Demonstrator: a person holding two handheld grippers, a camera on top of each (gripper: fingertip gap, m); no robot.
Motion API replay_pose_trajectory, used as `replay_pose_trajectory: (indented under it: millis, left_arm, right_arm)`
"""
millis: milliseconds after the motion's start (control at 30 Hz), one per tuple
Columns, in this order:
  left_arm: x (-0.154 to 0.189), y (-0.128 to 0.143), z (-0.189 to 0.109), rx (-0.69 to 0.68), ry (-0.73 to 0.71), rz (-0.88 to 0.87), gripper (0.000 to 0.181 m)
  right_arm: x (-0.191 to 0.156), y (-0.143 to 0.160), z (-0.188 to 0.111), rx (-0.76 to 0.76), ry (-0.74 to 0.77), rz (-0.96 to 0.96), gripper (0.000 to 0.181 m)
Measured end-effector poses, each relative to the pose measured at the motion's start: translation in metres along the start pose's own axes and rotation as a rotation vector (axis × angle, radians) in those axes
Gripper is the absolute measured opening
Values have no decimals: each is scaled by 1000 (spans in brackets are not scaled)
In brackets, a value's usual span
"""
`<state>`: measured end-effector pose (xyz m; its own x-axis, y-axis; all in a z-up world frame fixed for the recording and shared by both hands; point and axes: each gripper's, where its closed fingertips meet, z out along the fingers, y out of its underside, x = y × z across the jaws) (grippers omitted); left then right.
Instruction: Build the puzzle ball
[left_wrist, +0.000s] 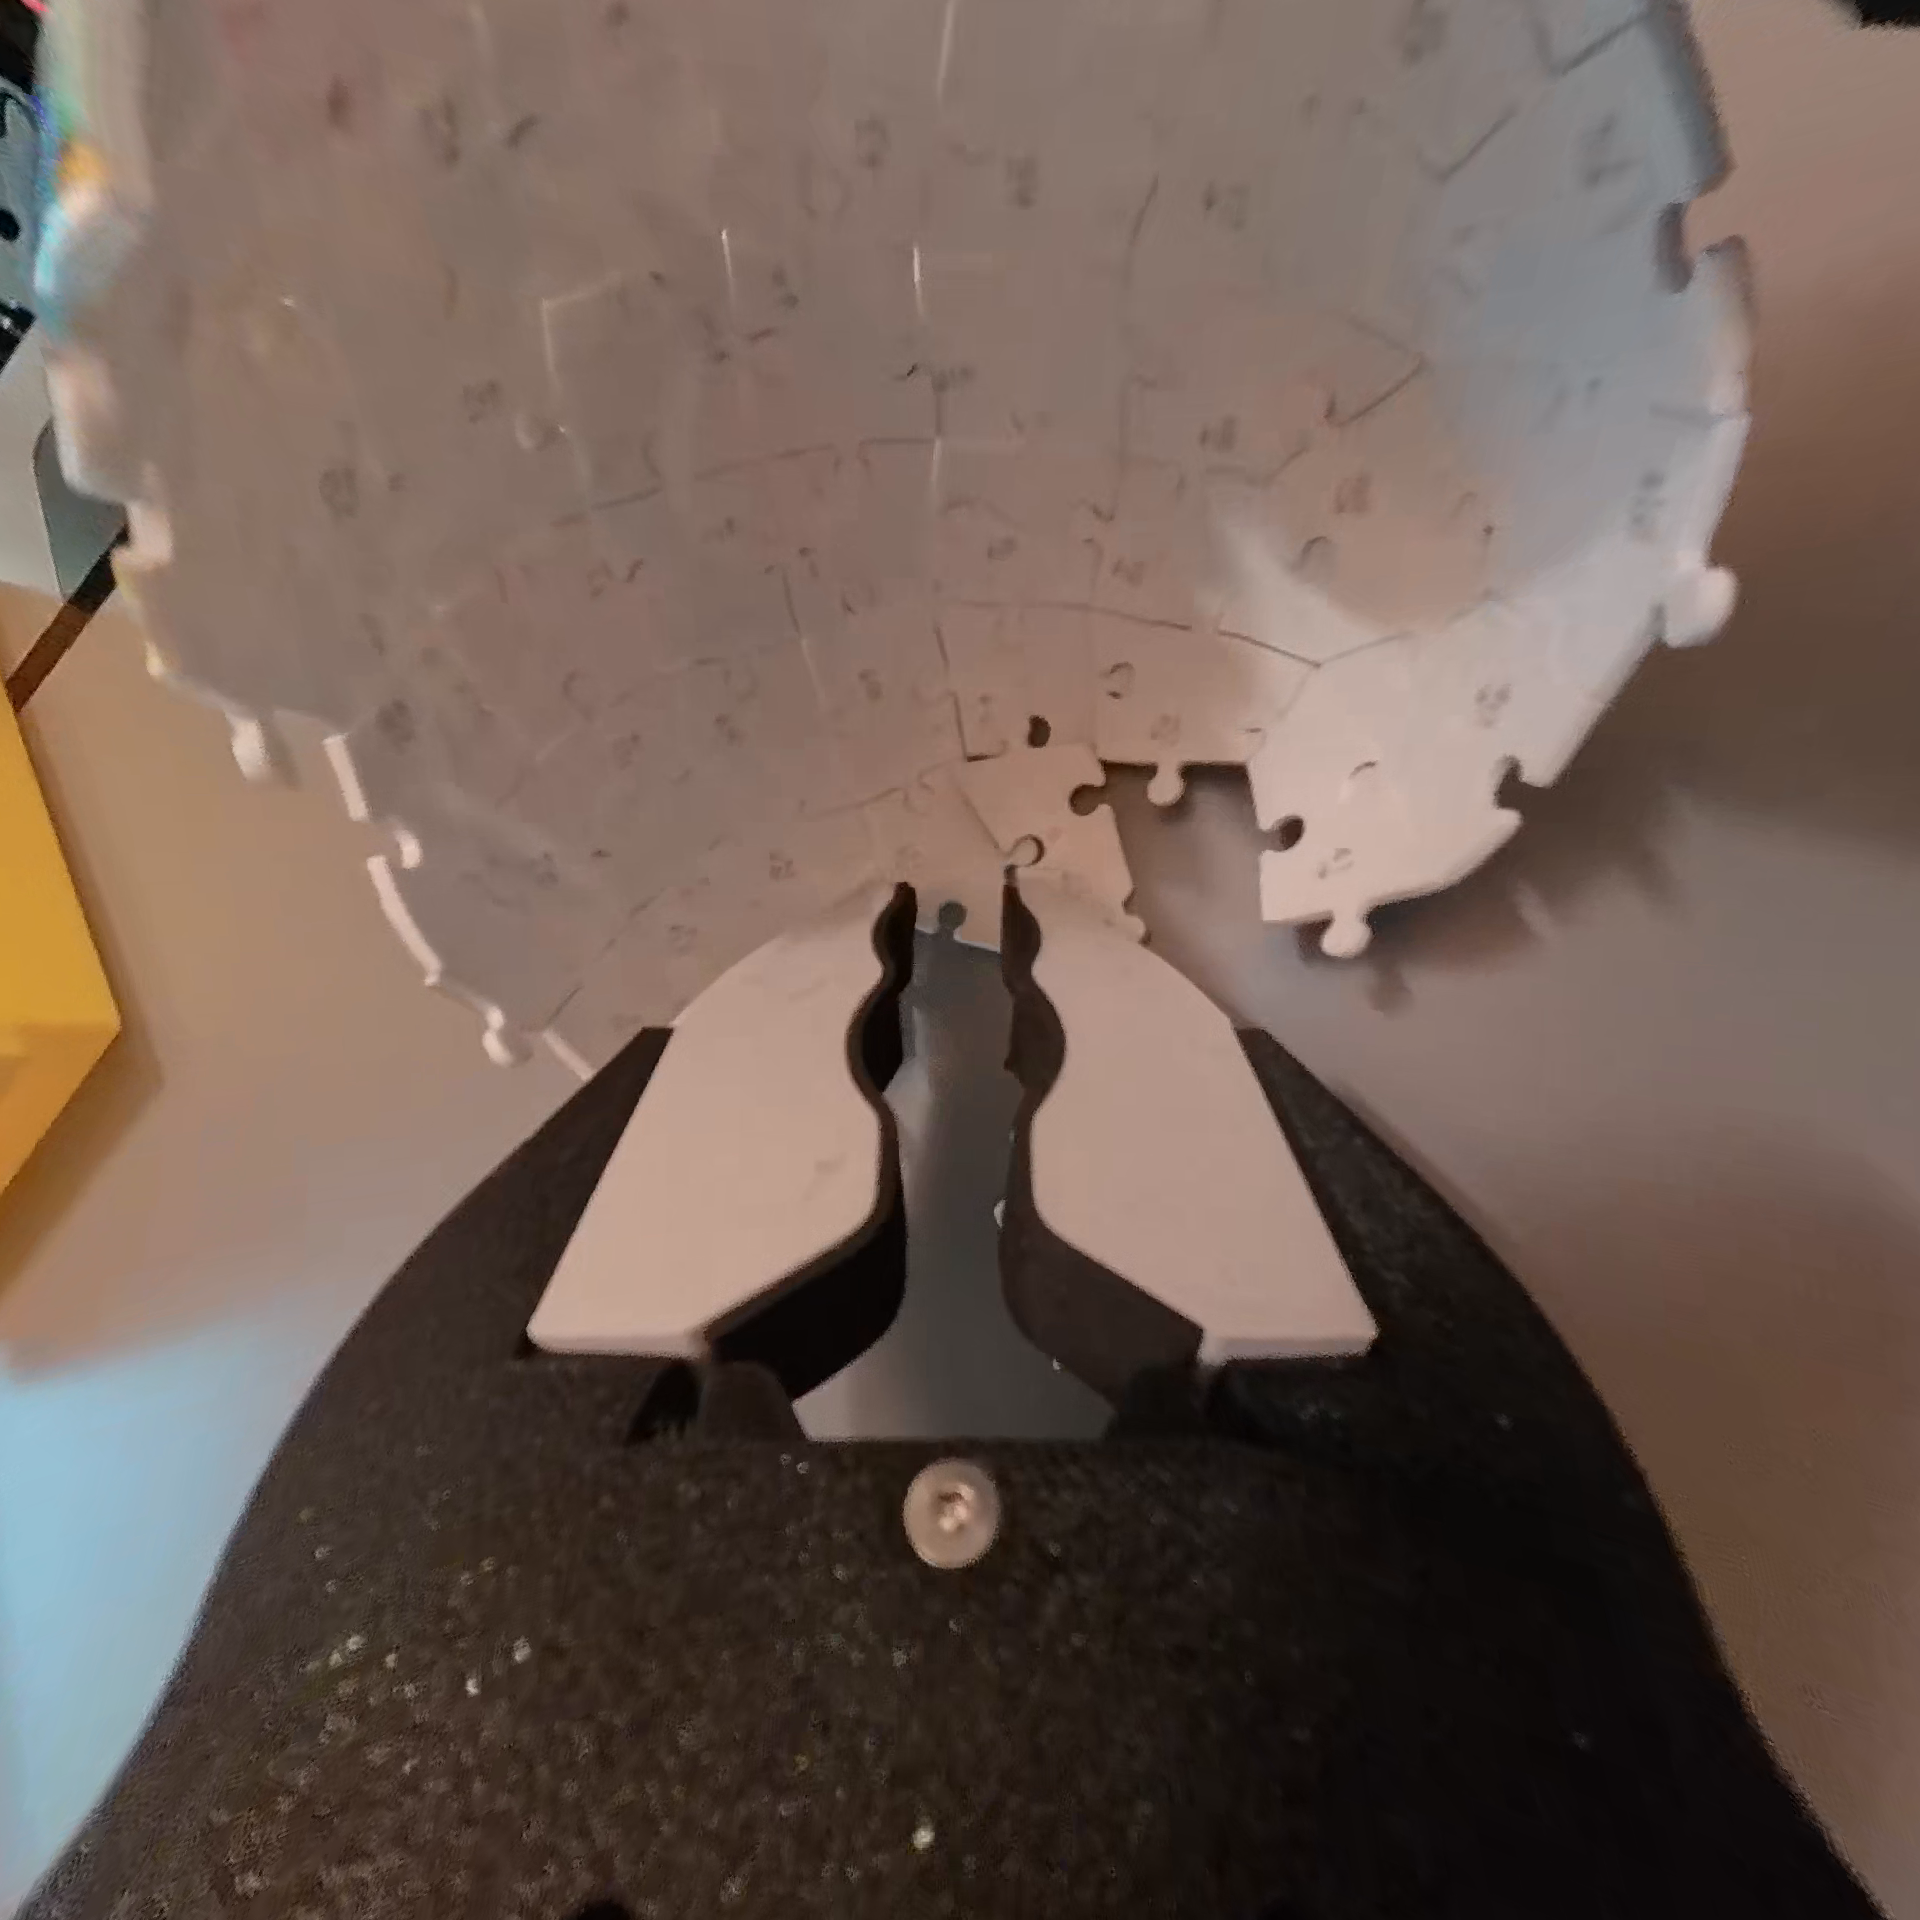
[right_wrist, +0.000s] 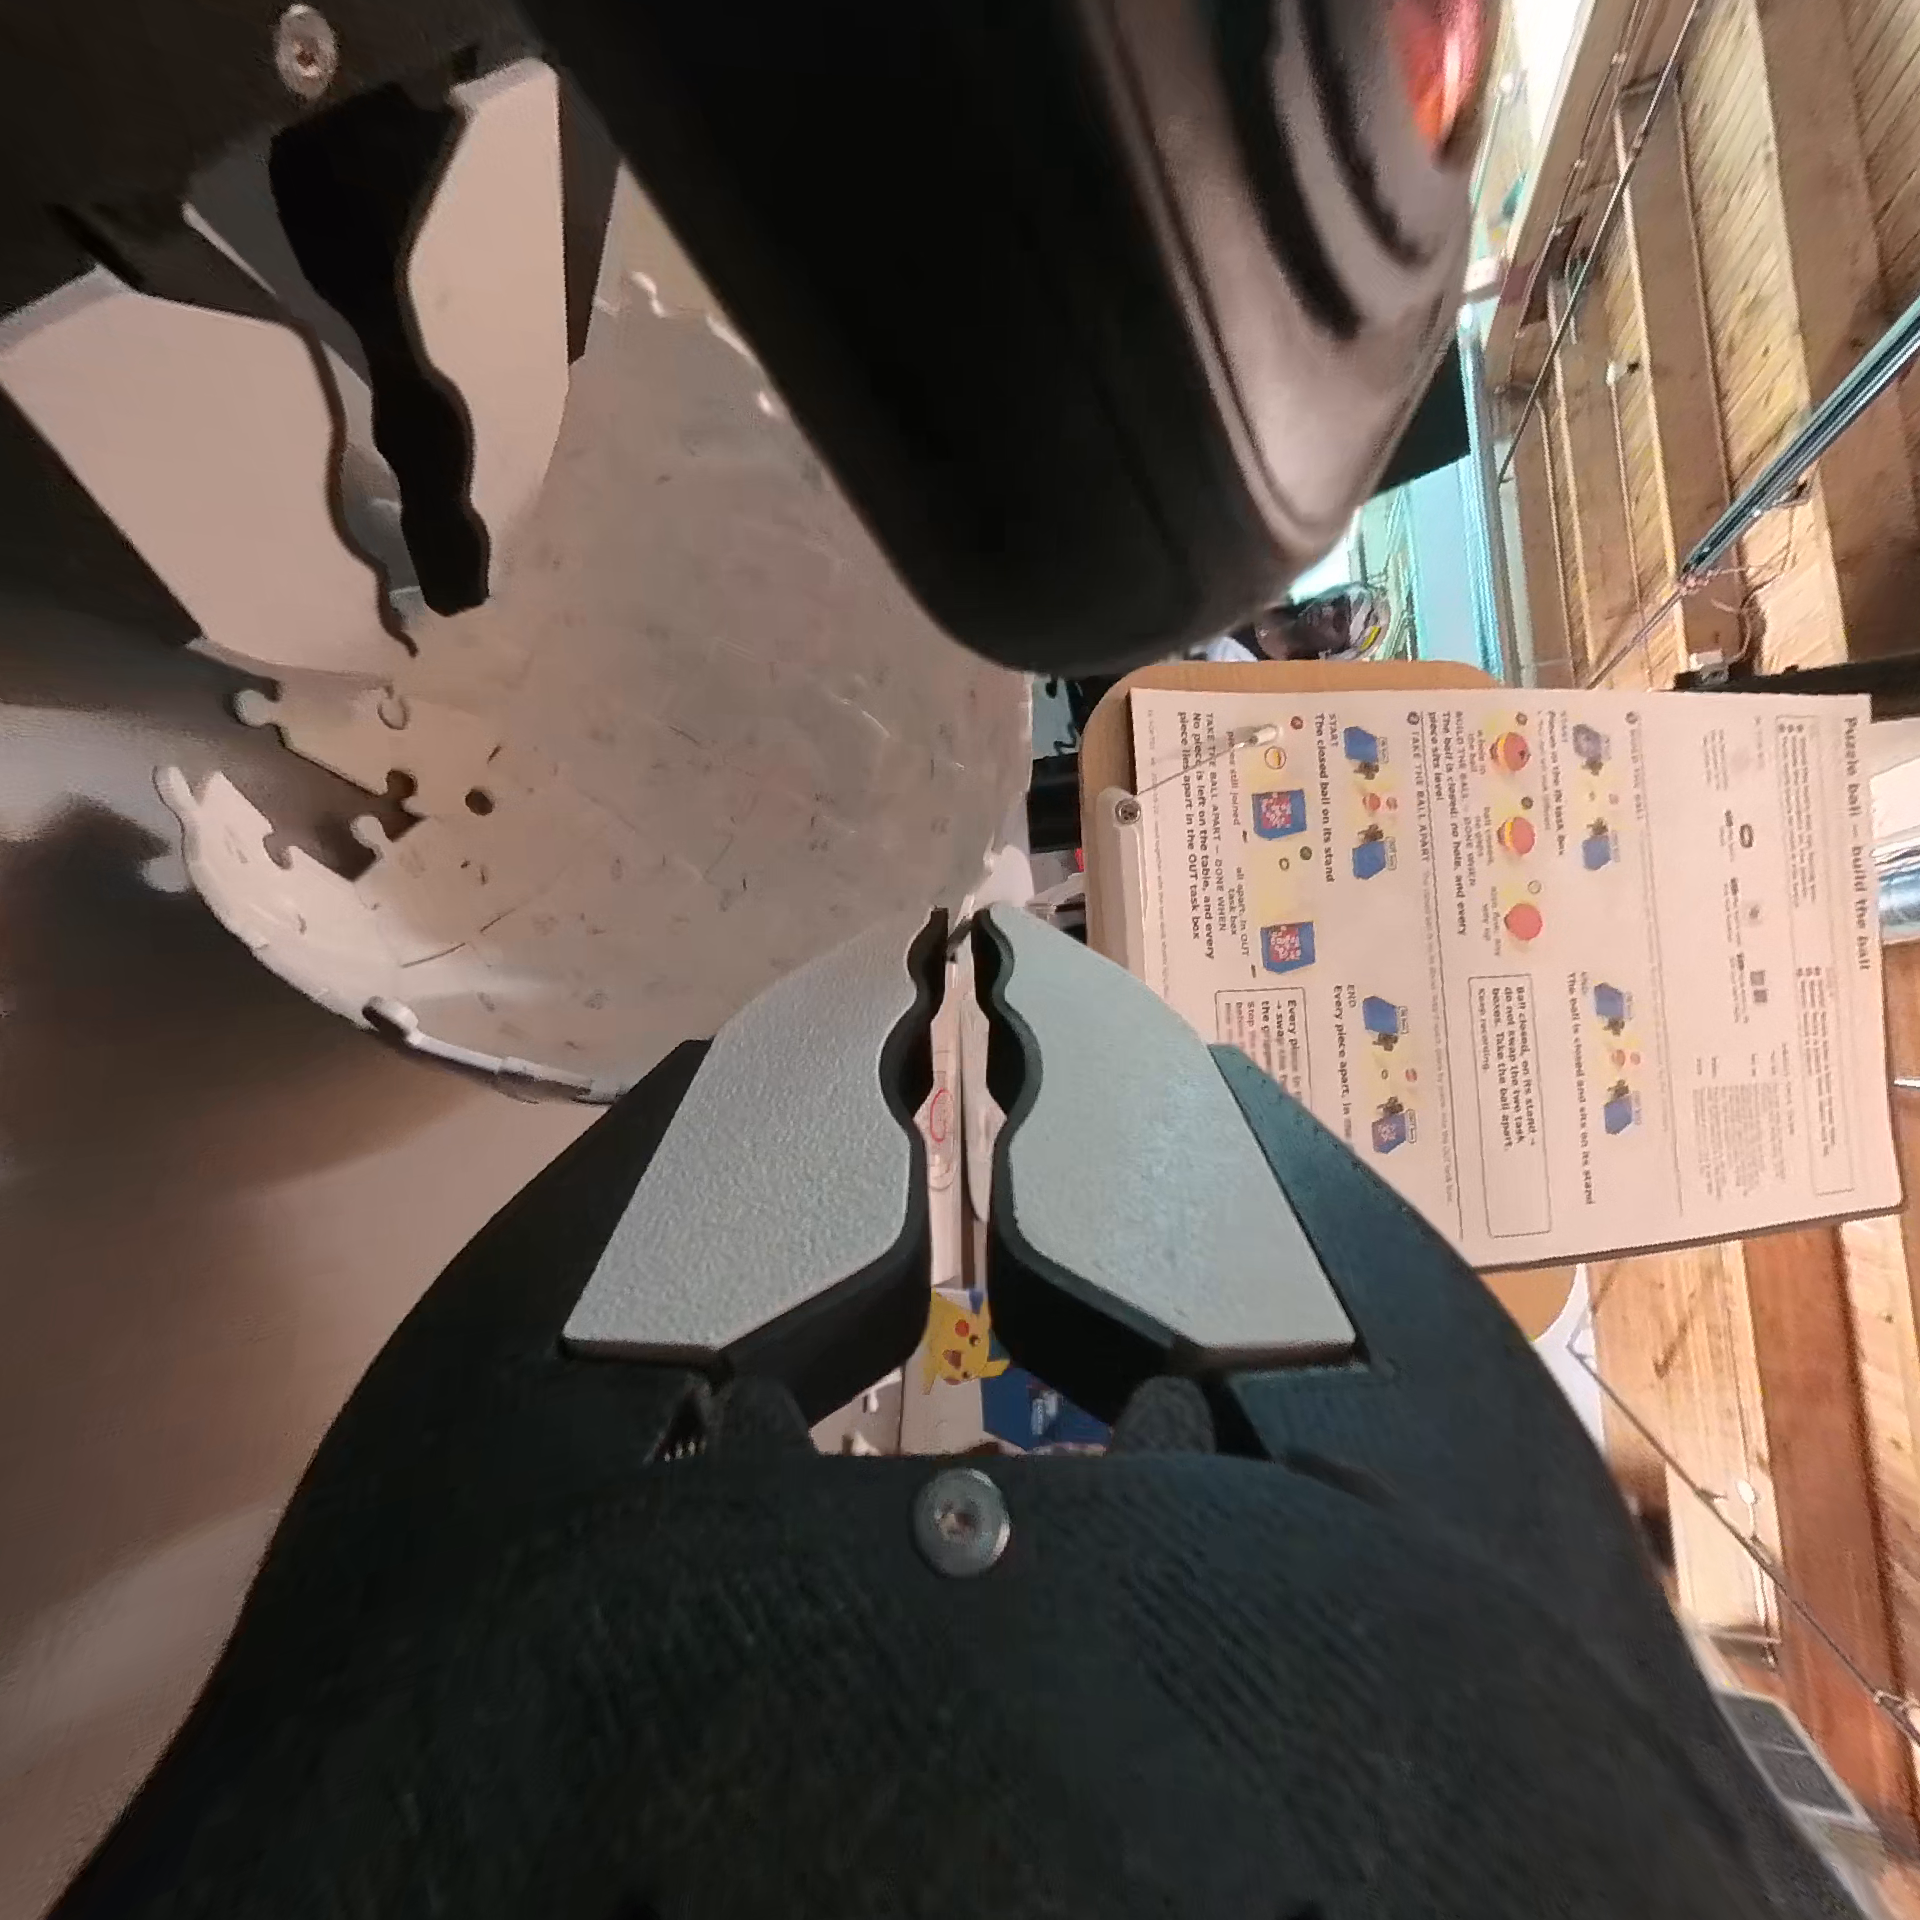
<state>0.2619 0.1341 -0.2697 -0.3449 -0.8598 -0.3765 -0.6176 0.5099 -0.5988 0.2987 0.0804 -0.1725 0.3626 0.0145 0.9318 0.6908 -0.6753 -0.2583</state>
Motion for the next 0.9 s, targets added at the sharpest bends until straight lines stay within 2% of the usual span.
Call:
replay_pose_trajectory:
  millis: [133,433,900]
  left_arm:
    - [2,0,-2,-6,0,3,15]
    - [20,-6,-4,8,128,-39,21]
    - [8,6,-9,-45,72,95,20]
  right_arm:
    - [0,-3,-1,13,5,-16,4]
    - [0,-8,-4,45,12,-43,4]
    - [1,-7,-3,42,11,-50,4]
